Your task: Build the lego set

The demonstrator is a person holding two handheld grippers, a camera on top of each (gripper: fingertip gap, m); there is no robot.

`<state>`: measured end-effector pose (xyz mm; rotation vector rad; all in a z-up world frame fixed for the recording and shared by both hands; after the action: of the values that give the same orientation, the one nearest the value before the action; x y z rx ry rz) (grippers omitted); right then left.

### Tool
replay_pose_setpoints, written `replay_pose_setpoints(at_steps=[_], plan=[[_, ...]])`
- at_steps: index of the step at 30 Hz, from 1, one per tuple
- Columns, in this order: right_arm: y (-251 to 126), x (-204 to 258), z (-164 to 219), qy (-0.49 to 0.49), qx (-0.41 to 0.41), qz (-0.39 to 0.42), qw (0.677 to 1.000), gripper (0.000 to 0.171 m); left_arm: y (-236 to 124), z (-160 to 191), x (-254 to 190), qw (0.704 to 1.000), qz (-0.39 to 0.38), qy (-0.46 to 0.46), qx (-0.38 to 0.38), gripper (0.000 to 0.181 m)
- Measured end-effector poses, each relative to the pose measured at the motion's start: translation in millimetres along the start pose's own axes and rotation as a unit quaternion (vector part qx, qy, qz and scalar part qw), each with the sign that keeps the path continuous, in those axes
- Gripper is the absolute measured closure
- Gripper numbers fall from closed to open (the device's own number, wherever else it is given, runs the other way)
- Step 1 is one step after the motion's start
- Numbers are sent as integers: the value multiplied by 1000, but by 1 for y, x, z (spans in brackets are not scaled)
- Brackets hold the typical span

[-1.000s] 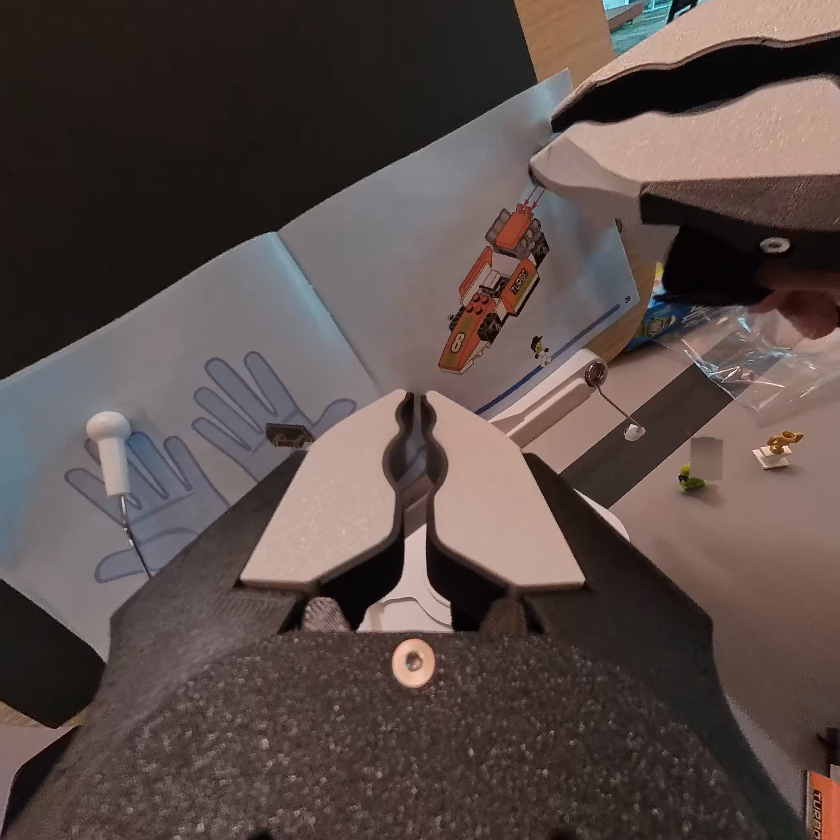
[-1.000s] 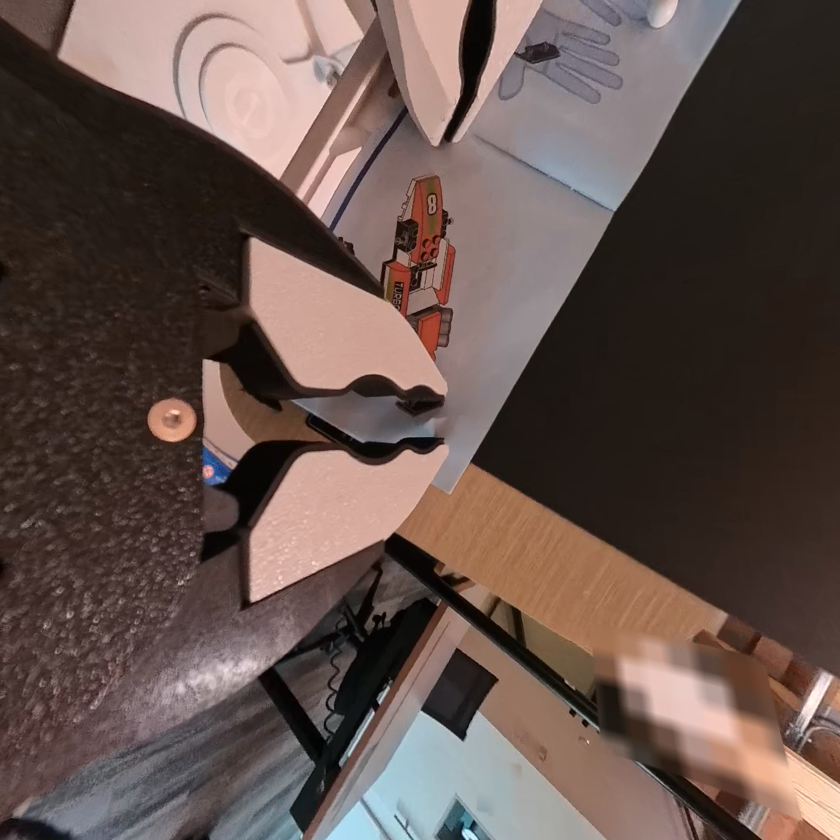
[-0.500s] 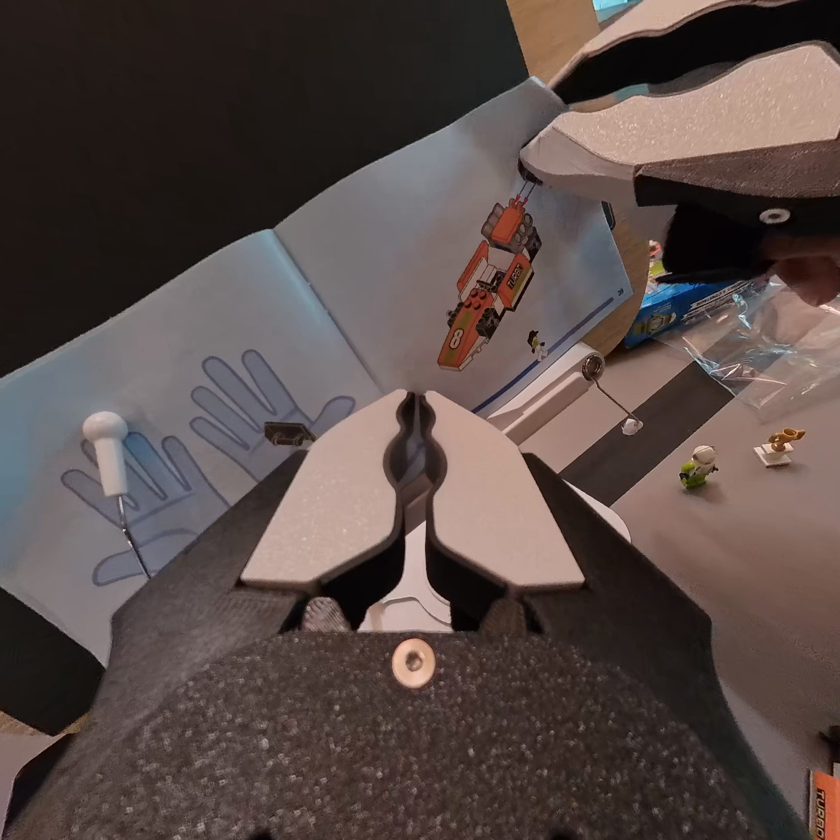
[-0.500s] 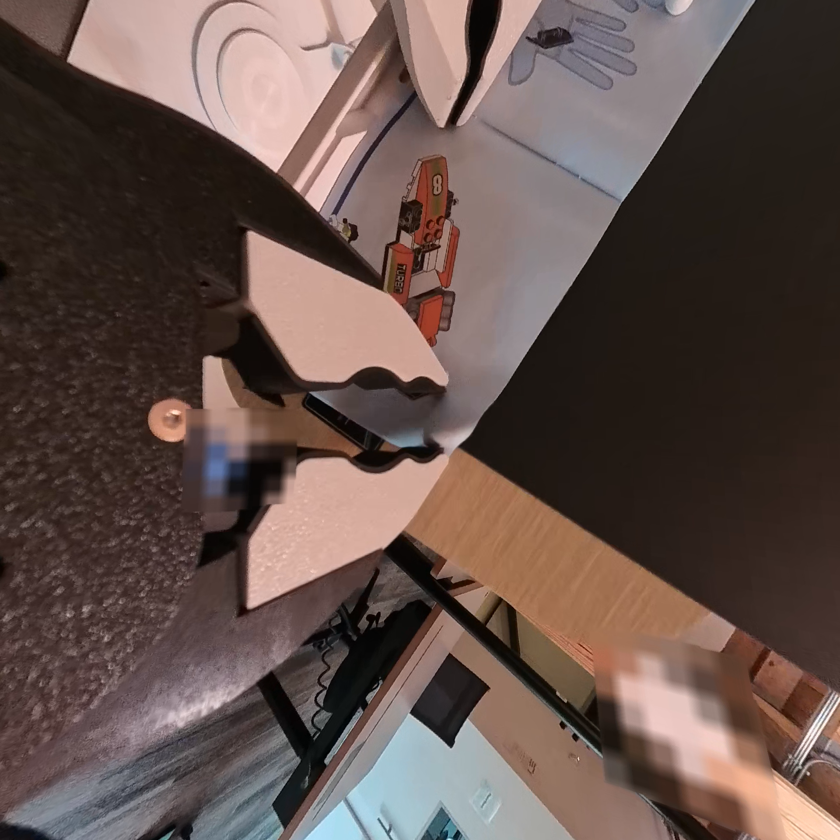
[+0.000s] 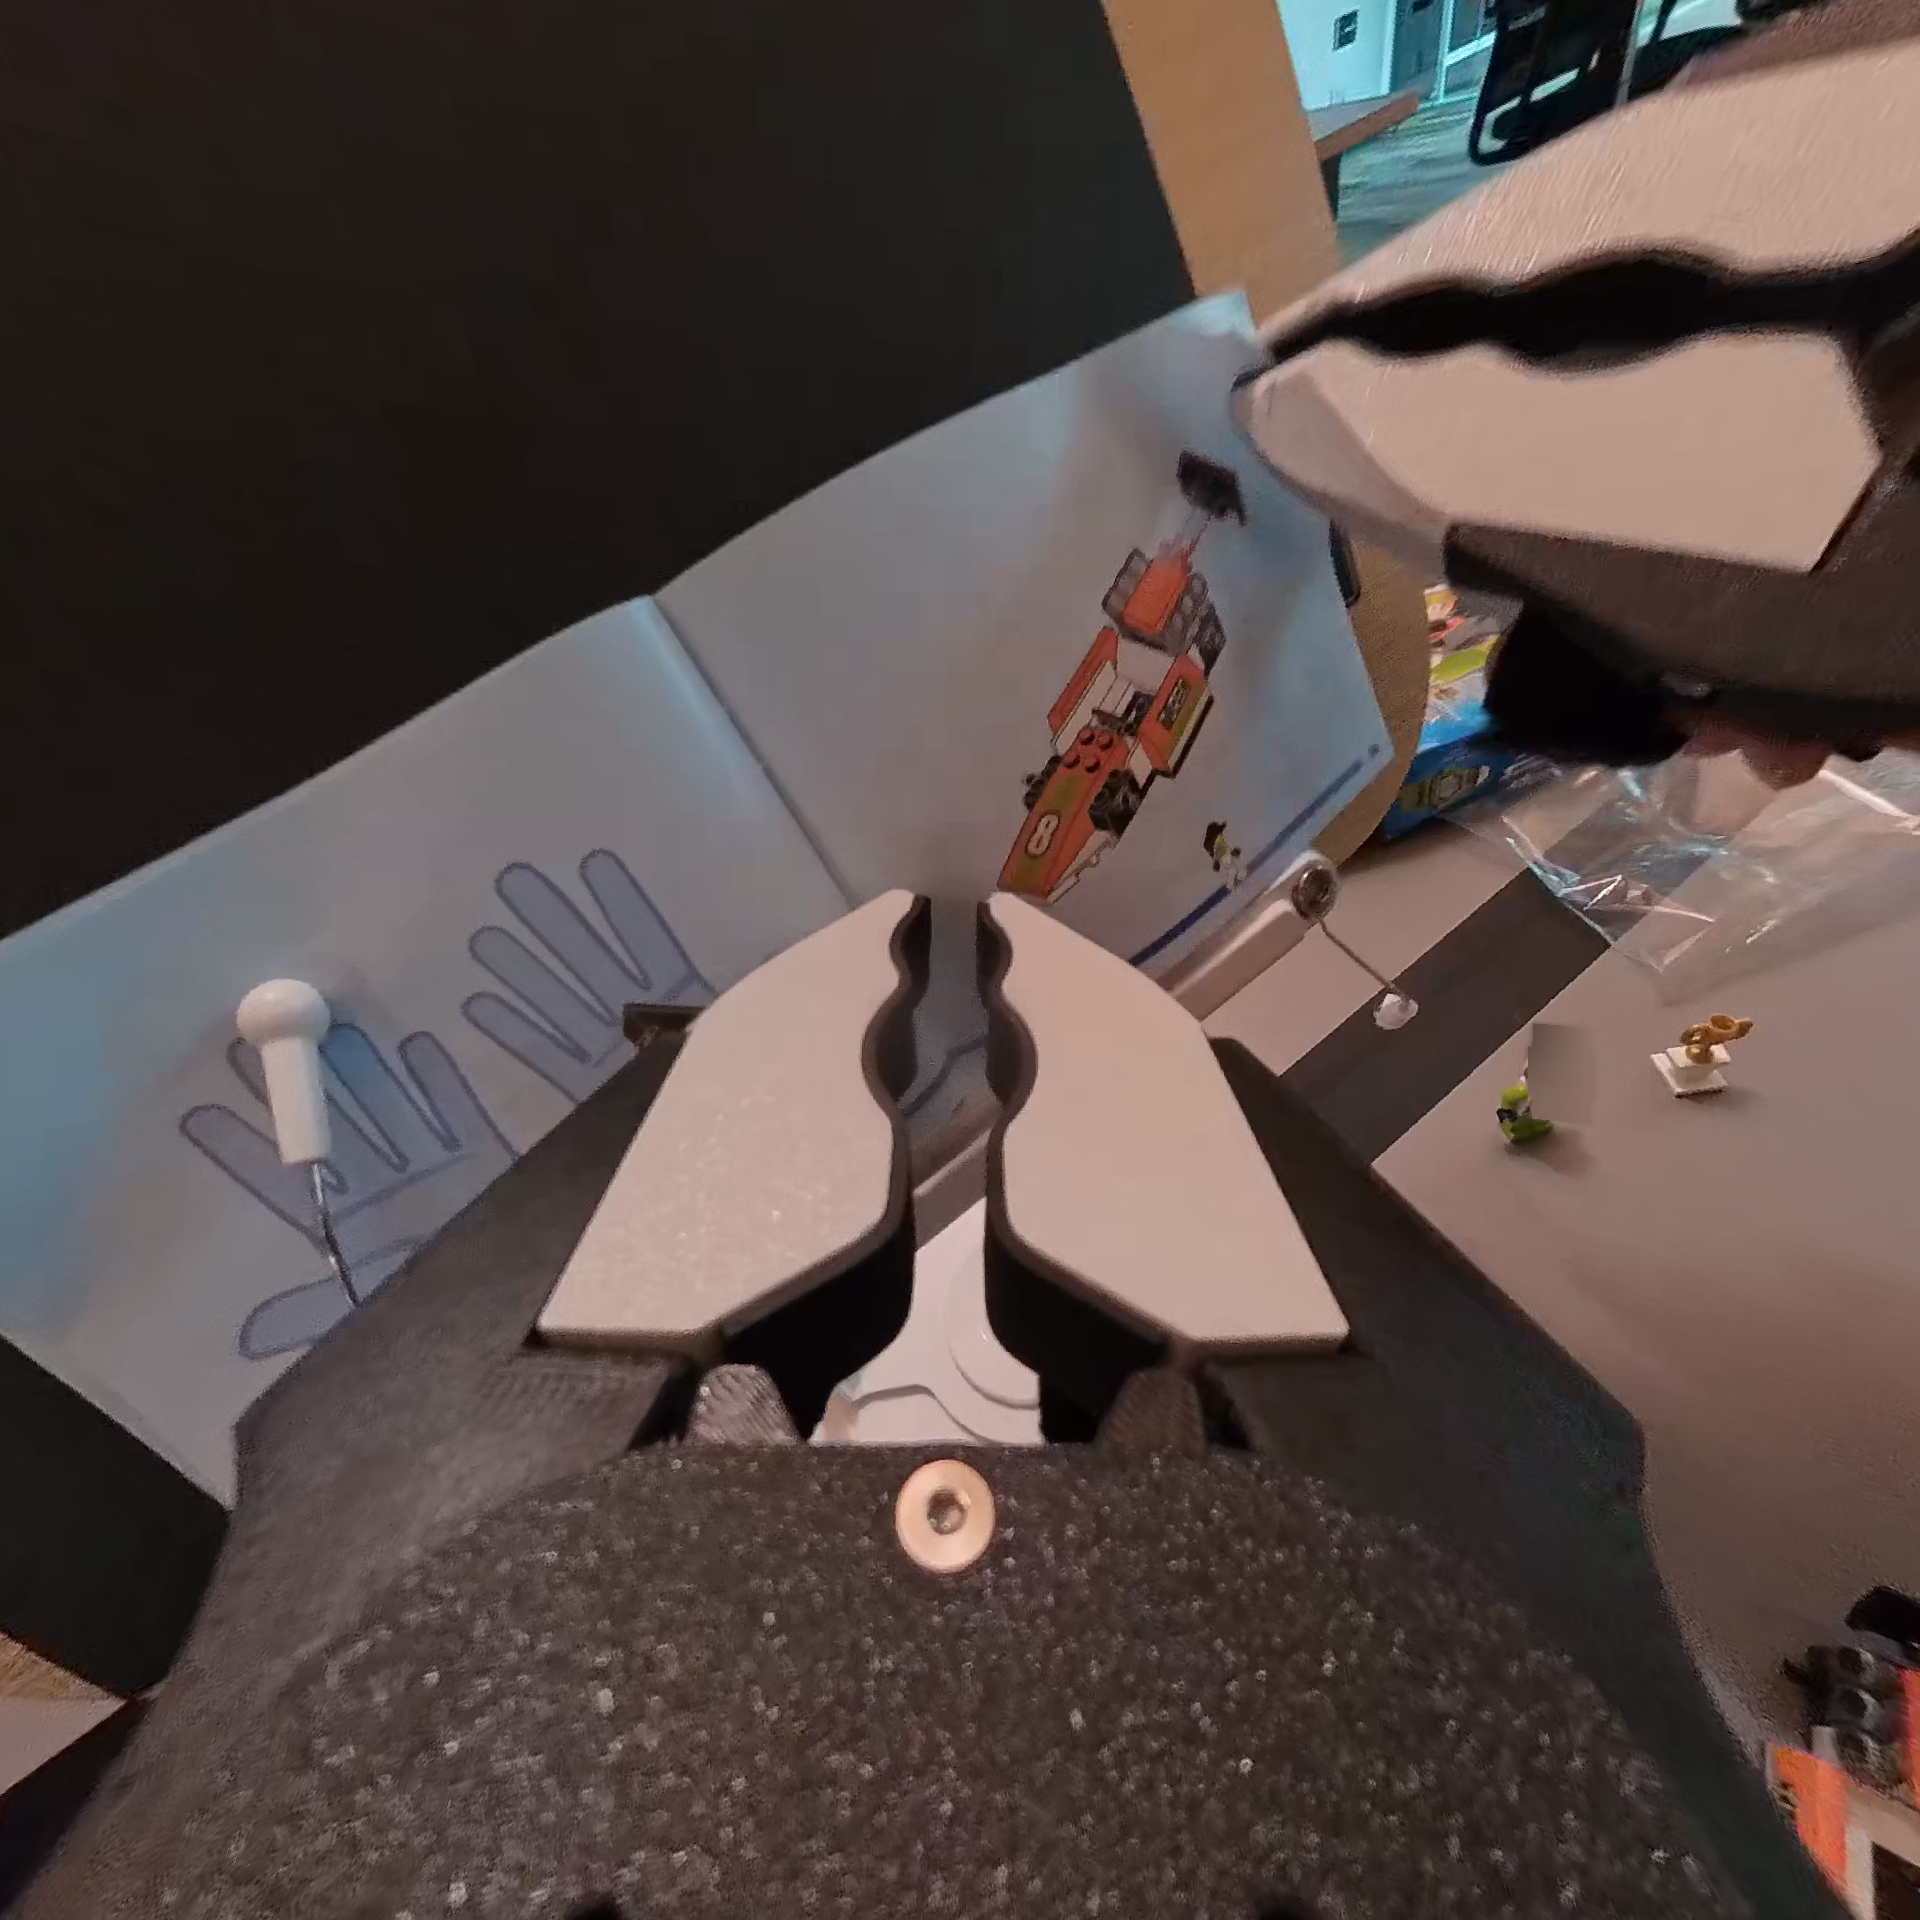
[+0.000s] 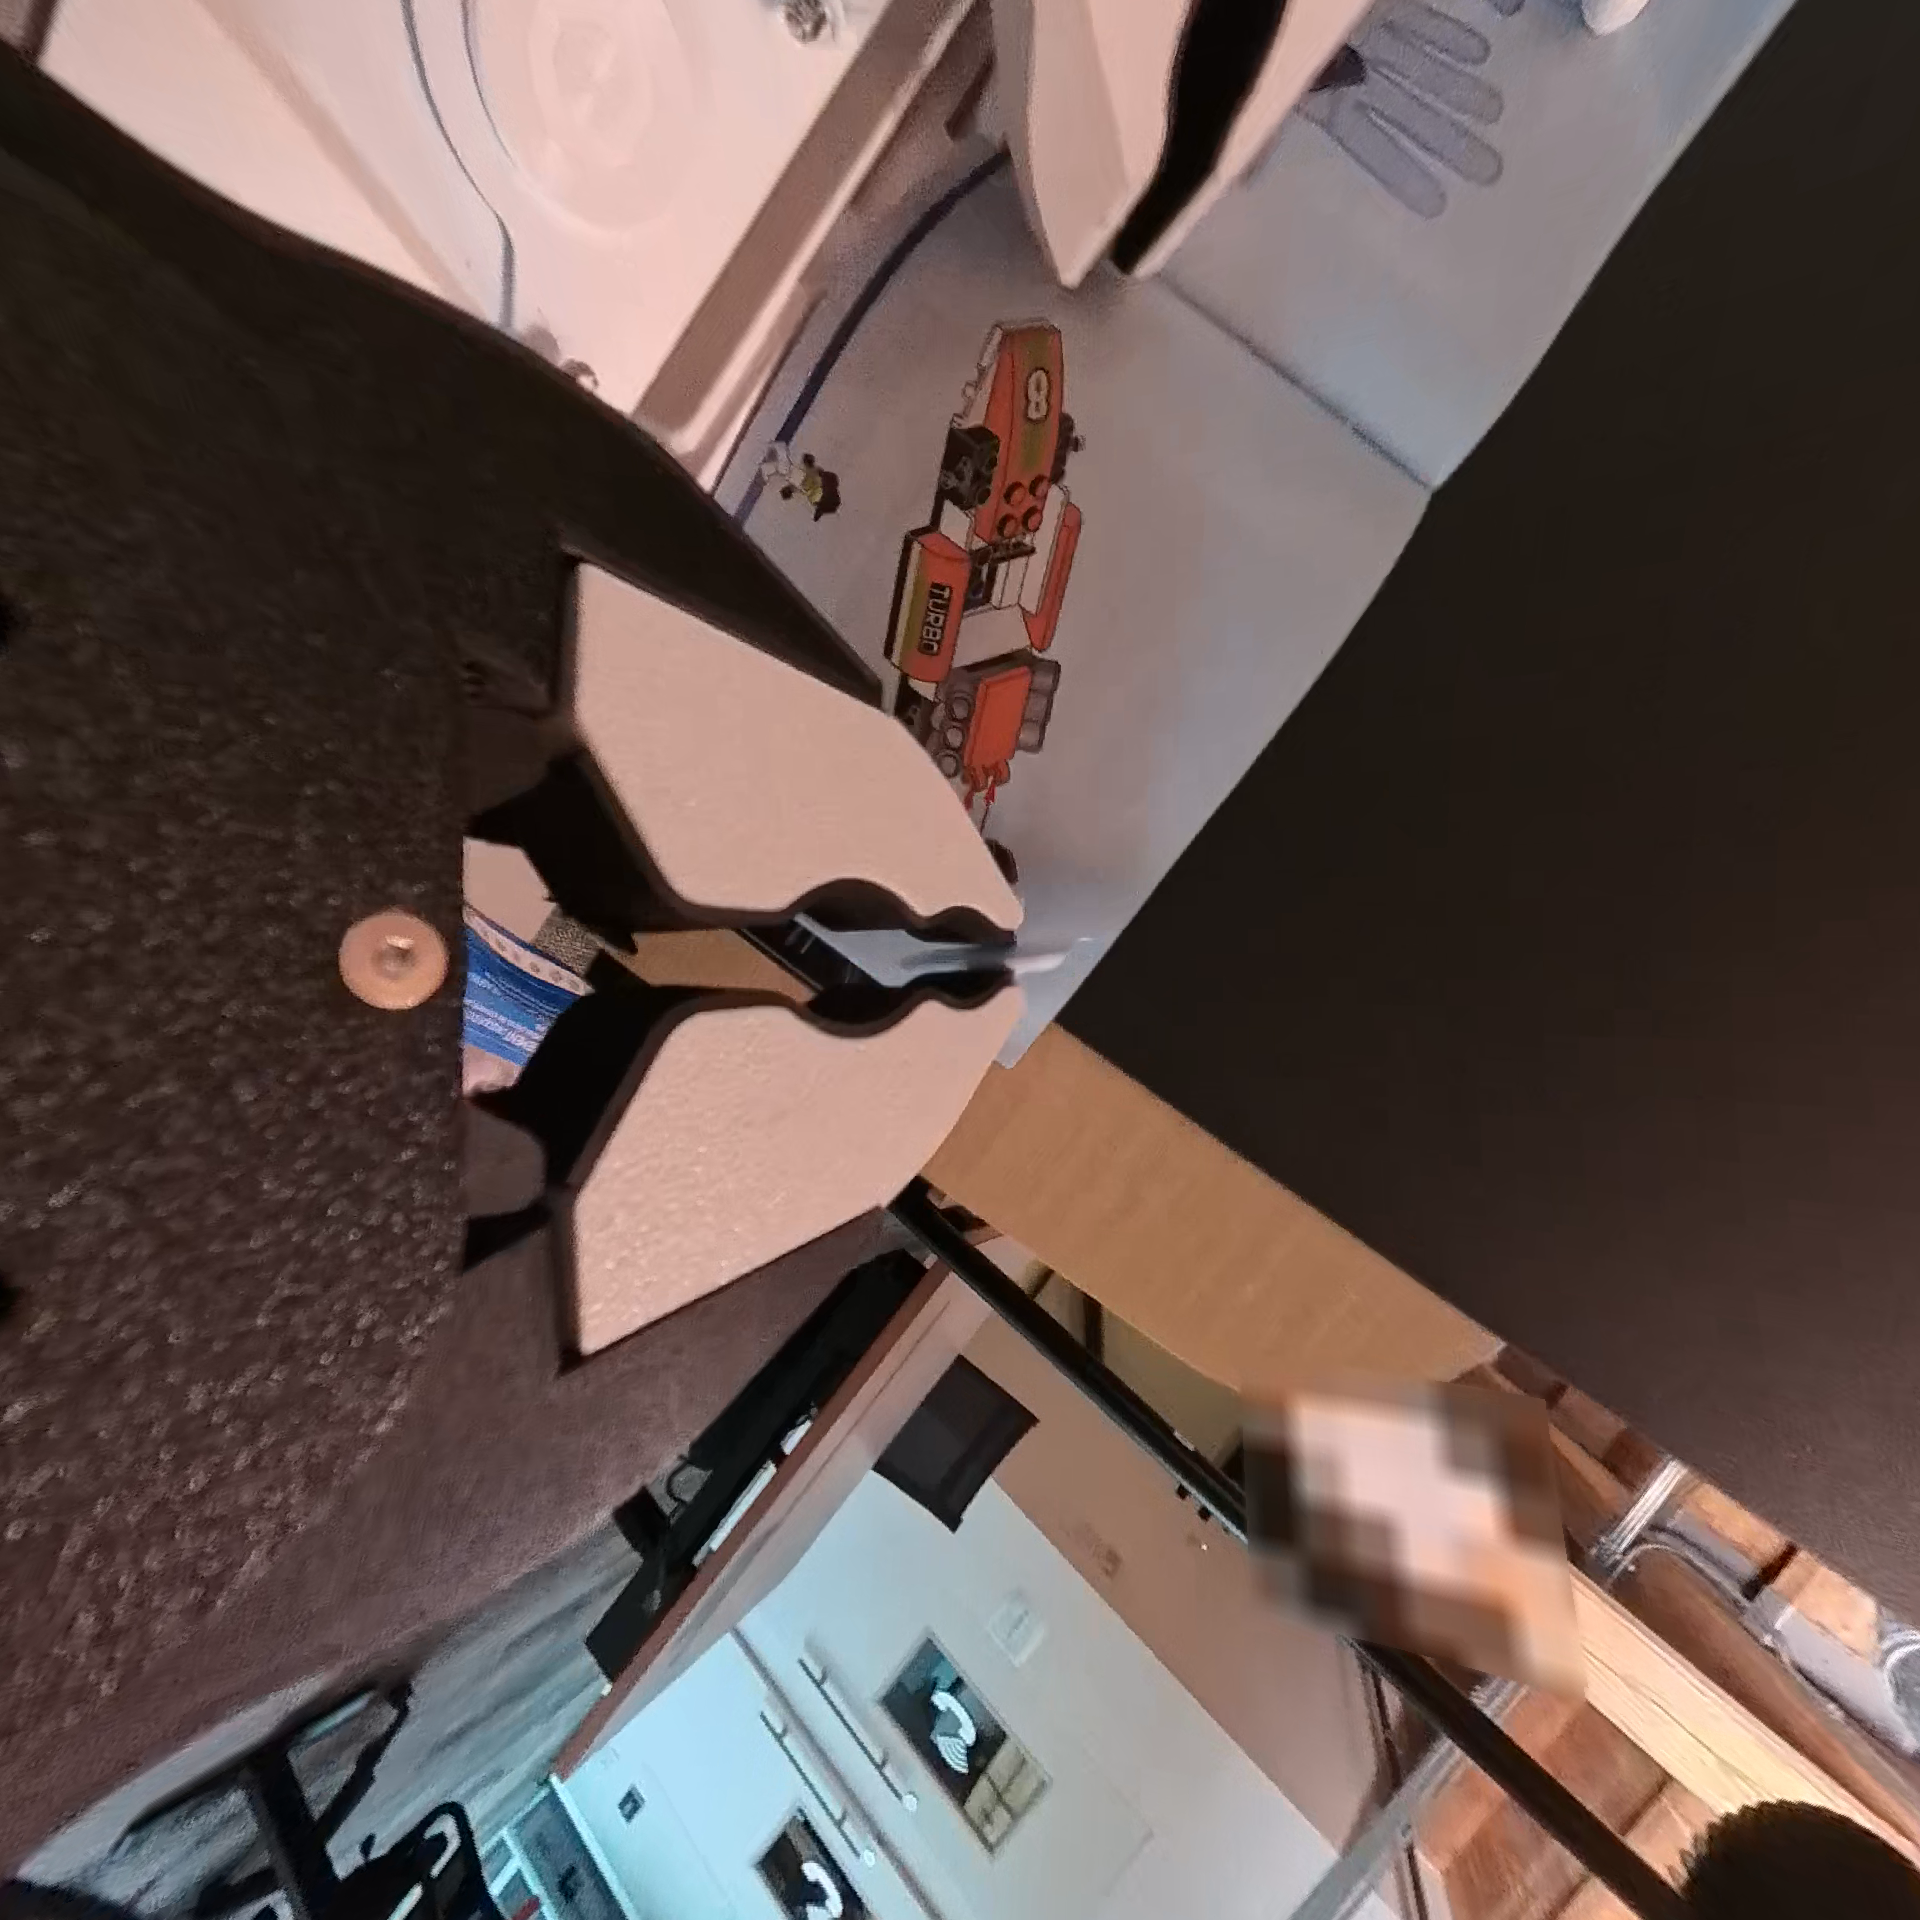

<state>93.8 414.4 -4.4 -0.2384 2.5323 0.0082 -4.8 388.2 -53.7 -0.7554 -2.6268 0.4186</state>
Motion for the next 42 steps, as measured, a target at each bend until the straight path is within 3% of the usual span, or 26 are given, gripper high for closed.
replay_pose_setpoints(at_steps=[5, 11, 14, 19, 26, 28, 32, 38, 42], plan=[[0, -1, 4, 12, -7, -7, 1000, 159, -3, -9, -3, 1000, 4, 4, -7, 172], [-4, 4, 1, 20, -19, -26, 999, 170, -7, -19, -13, 999, 32, -6, -22, 165], [-14, 14, -7, 8, -48, -42, 998, 170, -15, -31, -27, 993, 98, -40, -44, 157], [-32, 35, -22, -69, -99, -46, 992, 170, -28, -51, -40, 948, 253, -185, -60, 149], [-53, 53, -39, -161, -144, -42, 975, 171, -37, -63, -32, 898, 334, -277, -68, 159], [-58, 59, -43, -170, -151, -54, 972, 170, -36, -61, -27, 902, 324, -277, -65, 173], [-65, 65, -47, -107, -152, -127, 974, 168, -43, -59, -20, 905, 321, -270, -68, 181], [-60, 61, -29, 28, -87, -255, 963, 155, -60, -47, -4, 906, 334, -254, -56, 181], [-26, 43, 20, -19, 62, -178, 982, 152, -72, -34, 5, 903, 358, -233, -37, 179]])
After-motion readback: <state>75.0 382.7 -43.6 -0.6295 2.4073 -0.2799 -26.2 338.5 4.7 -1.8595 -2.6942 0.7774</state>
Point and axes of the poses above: each gripper's, where its closed fingertips meet, y out along the fingers, z out of its underside, x = y × z across the jaws, the point moved 1 cm from there along -y, back along the fingers, and after that the axes turned 8 degrees about x, right-handed, at the moved point
